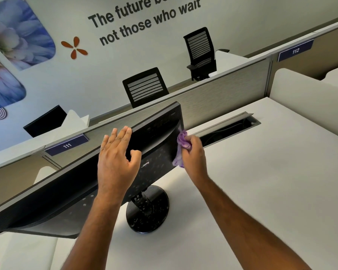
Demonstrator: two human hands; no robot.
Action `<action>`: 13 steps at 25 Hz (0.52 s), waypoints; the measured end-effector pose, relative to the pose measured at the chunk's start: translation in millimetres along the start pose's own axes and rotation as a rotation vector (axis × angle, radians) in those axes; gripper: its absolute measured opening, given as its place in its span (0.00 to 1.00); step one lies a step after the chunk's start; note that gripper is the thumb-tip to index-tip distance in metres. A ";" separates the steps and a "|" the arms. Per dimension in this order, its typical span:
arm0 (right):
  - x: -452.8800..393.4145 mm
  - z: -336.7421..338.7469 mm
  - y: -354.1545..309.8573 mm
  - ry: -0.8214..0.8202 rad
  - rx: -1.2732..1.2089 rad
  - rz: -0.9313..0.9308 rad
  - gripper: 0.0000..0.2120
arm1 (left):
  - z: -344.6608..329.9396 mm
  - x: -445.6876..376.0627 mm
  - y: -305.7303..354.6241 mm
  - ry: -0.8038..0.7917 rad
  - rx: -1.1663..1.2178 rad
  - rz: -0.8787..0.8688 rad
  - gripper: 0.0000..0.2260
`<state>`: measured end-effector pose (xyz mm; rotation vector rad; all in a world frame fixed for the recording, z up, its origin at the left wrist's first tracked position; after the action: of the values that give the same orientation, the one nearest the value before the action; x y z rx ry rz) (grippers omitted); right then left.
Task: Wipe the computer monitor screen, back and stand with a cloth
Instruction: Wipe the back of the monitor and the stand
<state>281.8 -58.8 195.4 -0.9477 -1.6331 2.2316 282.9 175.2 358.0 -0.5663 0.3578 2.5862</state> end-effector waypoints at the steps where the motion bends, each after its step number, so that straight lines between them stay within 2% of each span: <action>1: 14.7 -9.7 8.8 -0.039 -0.012 -0.004 0.08 | -0.1 -0.1 -0.5 0.003 0.002 0.000 0.28; 4: 28.1 -21.6 28.8 -0.123 0.030 -0.031 0.08 | -1.2 0.4 0.3 0.003 0.008 -0.010 0.28; 9: -22.9 0.9 35.0 -0.051 0.022 -0.095 0.07 | -1.8 -0.6 -1.4 0.010 0.010 -0.022 0.28; 13: 4.5 -15.1 35.3 -0.055 -0.039 -0.016 0.08 | -1.9 -0.5 -0.9 0.024 0.004 -0.024 0.28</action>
<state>294.4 -57.5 158.8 -0.8871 -1.7071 2.2426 284.4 175.1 356.4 -0.5964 0.3618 2.5574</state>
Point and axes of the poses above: each hand's wrist, its own x-axis away from the middle knuckle, its own z-axis out of the back of the hand, y = z × x, the point moved 10 cm from there along -x, towards the middle knuckle, and after that the axes turned 5 degrees about -y, right-handed, at the moved point
